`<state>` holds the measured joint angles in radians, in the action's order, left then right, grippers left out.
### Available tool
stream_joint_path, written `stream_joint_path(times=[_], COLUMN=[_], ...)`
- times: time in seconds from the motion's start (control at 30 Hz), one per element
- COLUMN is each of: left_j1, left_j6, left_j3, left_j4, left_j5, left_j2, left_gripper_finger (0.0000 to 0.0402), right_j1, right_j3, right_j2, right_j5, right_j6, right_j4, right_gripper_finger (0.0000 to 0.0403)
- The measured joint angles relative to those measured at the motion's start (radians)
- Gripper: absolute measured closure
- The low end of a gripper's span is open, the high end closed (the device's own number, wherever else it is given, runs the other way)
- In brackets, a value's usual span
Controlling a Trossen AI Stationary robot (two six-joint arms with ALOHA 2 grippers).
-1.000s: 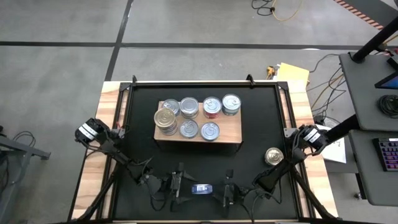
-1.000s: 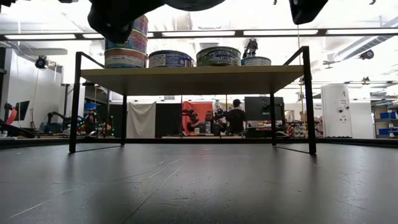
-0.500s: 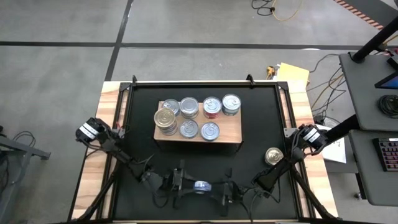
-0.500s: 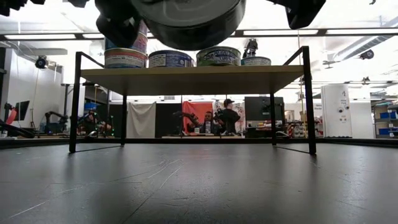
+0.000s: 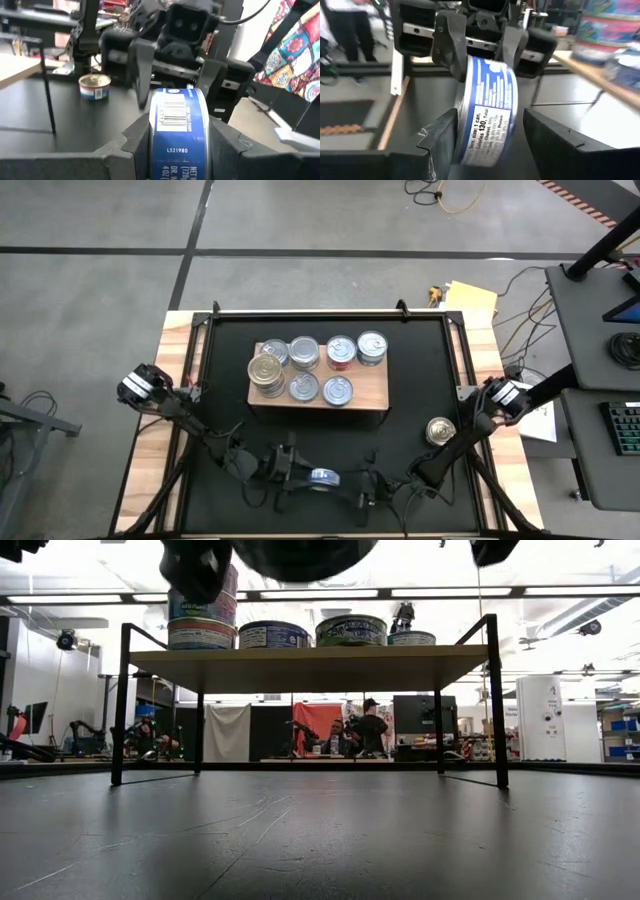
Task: Stack canned seafood by type on shelf
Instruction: Stack the dark blue tuna can on the dark blue tuna can
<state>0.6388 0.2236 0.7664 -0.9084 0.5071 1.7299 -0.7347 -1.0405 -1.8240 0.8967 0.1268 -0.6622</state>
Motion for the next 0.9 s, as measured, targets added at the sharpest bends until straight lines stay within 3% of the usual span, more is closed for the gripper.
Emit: stream_joint_path(times=[0.13, 0.2, 0.33, 0.5, 0.63, 0.73, 0.9], left_j1=[-0.002, -0.001, 0.000, 0.010, 0.013, 0.013, 0.018], left_j6=[0.142, 0.291, 0.664, 0.943, 1.058, 1.084, 1.098], left_j3=[-0.038, -0.061, -0.087, -0.056, -0.028, -0.016, -0.014], left_j4=[-0.048, -0.135, -0.204, -0.208, -0.207, -0.207, -0.164], left_j5=[-0.021, -0.022, 0.027, 0.019, -0.003, -0.010, -0.023], left_j2=[-0.034, -0.048, -0.046, -0.017, -0.010, -0.010, -0.010], left_gripper_finger=[0.0276, 0.0276, 0.0276, 0.0276, 0.0276, 0.0276, 0.0276], right_j1=[-0.033, -0.060, -0.117, -0.155, -0.153, -0.148, -0.132], right_j3=[0.000, 0.000, -0.001, -0.081, -0.143, -0.193, -0.263], right_j2=[0.072, 0.103, 0.112, 0.079, 0.007, -0.043, -0.097], right_j5=[0.043, 0.048, 0.057, 0.060, 0.104, 0.220, 0.297], right_j6=[-0.072, -0.168, -0.475, -0.946, -1.284, -1.467, -1.534], right_j4=[0.121, 0.149, 0.119, 0.102, 0.114, 0.104, 0.110], right_gripper_finger=[0.0174, 0.0166, 0.0157, 0.0163, 0.0162, 0.0154, 0.0148])
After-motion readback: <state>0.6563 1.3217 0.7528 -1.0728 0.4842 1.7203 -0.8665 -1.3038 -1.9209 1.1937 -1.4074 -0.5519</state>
